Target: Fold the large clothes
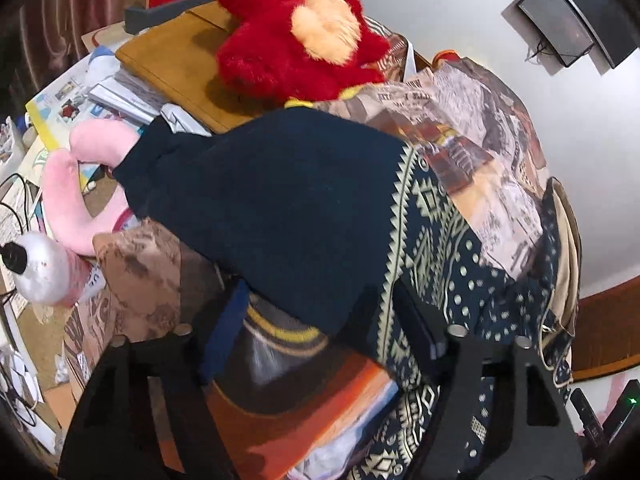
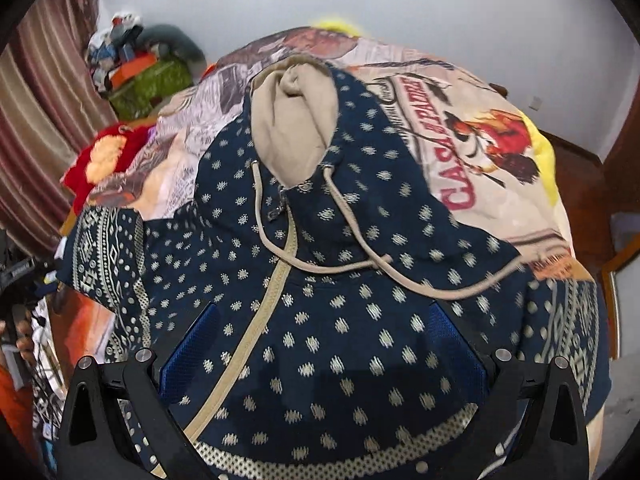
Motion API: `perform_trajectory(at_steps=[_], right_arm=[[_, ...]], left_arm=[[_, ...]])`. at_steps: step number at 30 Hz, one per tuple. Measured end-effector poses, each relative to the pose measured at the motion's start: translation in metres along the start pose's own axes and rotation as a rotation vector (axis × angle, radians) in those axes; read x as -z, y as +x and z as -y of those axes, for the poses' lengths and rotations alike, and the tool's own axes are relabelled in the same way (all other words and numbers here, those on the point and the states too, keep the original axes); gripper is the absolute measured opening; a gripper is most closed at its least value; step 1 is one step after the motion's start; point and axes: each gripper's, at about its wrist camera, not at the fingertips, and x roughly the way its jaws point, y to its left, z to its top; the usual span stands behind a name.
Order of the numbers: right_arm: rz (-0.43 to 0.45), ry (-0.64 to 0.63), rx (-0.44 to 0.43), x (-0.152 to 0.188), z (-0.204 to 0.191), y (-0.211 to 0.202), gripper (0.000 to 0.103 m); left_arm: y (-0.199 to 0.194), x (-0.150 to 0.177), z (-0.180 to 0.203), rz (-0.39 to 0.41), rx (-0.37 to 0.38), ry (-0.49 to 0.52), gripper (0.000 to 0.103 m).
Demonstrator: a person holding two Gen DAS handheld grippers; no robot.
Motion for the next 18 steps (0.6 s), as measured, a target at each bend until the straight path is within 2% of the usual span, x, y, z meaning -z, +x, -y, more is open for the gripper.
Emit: perform_trajectory(at_steps=[5,6,8,10,13,18], right_arm=[[-0.008,-0.063,0.012,-0.008,-0.012,0.012,0.103],[-0.008,-0.078,0.015,-0.009,-0.015,0.015,0.103],[-0.008,-0.096,0.018,-0.009,-0.018,0.016,0.103],[-0.006,-0.119,0.021,-0.008,-0.023,0.017,0.103],[0.006,-0.16,0.035,-0.006,-0.029,0.014,0.103],[0.06,-0.261,0.09,0.001,-0.041,-0.002,0.103]], left_arm=[[0.008,-0.011,0.001,0.019,-0.049,-0.016,0.037],[0.008,-0.013,0.003,0.034,-0.059,-0.005,0.033],[0.006,-0.017,0.009,0.058,-0.083,0.031,0.016],[0.003,-0.018,0.016,0.082,-0.119,0.075,0.008],[-0.008,-0.016,0.035,0.141,-0.176,0.152,0.006],[-0.035,-0.01,0.078,0.211,-0.151,0.3,0.006]])
